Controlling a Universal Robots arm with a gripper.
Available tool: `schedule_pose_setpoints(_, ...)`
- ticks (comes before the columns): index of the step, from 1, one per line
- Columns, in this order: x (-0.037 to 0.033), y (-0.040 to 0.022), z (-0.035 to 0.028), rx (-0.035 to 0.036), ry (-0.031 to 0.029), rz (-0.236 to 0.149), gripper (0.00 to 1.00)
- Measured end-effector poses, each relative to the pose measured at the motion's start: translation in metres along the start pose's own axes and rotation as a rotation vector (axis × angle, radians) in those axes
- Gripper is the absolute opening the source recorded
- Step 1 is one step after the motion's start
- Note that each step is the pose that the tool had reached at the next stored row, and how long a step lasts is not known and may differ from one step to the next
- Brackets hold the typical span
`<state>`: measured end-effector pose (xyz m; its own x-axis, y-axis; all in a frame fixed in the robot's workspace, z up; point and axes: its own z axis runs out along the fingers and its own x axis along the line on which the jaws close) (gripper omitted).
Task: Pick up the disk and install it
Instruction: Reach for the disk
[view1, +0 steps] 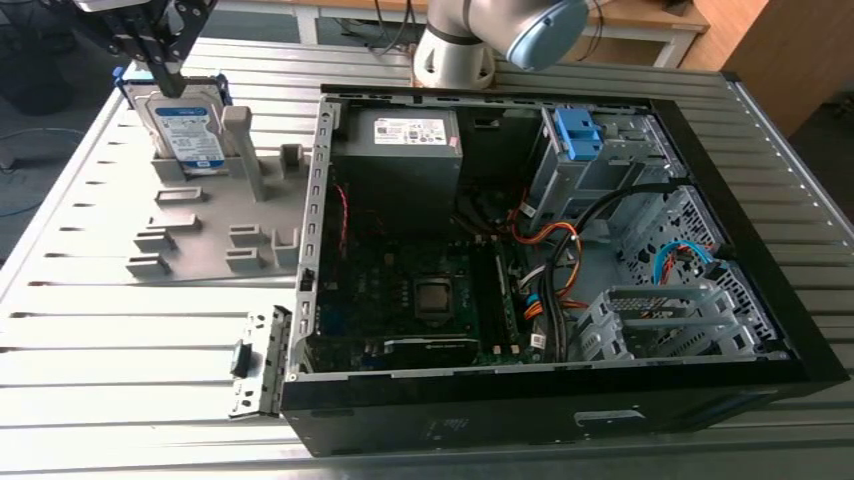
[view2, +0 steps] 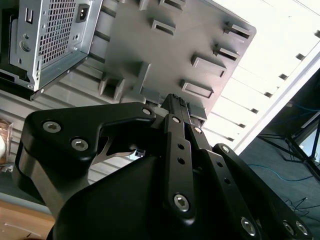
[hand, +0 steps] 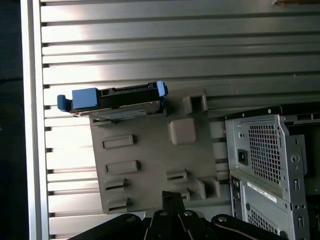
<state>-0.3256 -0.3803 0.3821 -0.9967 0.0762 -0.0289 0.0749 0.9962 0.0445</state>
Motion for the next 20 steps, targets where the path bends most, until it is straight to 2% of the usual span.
schedule_pose_setpoints(20, 0.0256, -0.0018, 0.0011, 0.0000, 0.0000, 0.000, 0.11)
